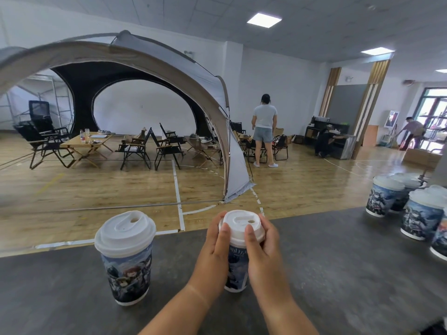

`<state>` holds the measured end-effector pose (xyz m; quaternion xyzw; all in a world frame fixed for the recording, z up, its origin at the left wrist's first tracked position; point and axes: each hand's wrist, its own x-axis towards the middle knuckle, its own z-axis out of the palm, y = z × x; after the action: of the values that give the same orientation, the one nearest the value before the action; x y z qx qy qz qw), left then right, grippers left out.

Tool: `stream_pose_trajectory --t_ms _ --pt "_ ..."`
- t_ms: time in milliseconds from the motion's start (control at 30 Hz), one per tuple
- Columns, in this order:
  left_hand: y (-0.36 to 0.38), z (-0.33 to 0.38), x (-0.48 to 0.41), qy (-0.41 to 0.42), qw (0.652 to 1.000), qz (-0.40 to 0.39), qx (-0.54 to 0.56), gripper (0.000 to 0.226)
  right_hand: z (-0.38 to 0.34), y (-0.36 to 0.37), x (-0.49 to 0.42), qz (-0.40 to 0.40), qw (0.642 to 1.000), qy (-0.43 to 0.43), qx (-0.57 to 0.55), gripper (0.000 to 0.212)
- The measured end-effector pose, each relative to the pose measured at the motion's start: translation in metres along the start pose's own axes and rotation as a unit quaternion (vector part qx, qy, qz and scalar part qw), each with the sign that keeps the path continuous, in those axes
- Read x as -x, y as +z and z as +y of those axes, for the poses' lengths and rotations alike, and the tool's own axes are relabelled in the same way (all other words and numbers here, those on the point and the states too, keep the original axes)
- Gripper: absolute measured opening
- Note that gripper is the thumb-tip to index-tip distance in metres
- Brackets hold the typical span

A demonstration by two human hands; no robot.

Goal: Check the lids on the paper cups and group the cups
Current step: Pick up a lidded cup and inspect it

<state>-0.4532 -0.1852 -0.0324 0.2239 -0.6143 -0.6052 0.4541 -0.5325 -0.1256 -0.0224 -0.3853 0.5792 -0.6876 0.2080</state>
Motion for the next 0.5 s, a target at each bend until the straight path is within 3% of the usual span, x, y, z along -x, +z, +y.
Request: stream_pose_trajectory --t_ms 100,200,300,500 --pt "0.003 0.004 0.000 -0.006 0.998 0.060 0.007 0.027 -0.008 -0.006 -0.010 0.012 1.000 0.016 -0.019 0.026" --pt "0.016 0.003 0.005 -0.009 0.988 0.148 0.039 0.034 -0.008 -0.004 -0.013 0.036 0.999 0.009 0.034 0.017" --pt "0.032 0.002 0.011 -0.015 0.985 0.166 0.050 0.053 -0.001 0.002 -0.007 0.068 0.996 -0.007 0.055 0.019" --pt "0.040 0.004 0.005 -0.032 0.980 0.181 0.072 0.034 0.002 -0.002 -0.009 0.070 0.997 -0.006 0.033 0.022"
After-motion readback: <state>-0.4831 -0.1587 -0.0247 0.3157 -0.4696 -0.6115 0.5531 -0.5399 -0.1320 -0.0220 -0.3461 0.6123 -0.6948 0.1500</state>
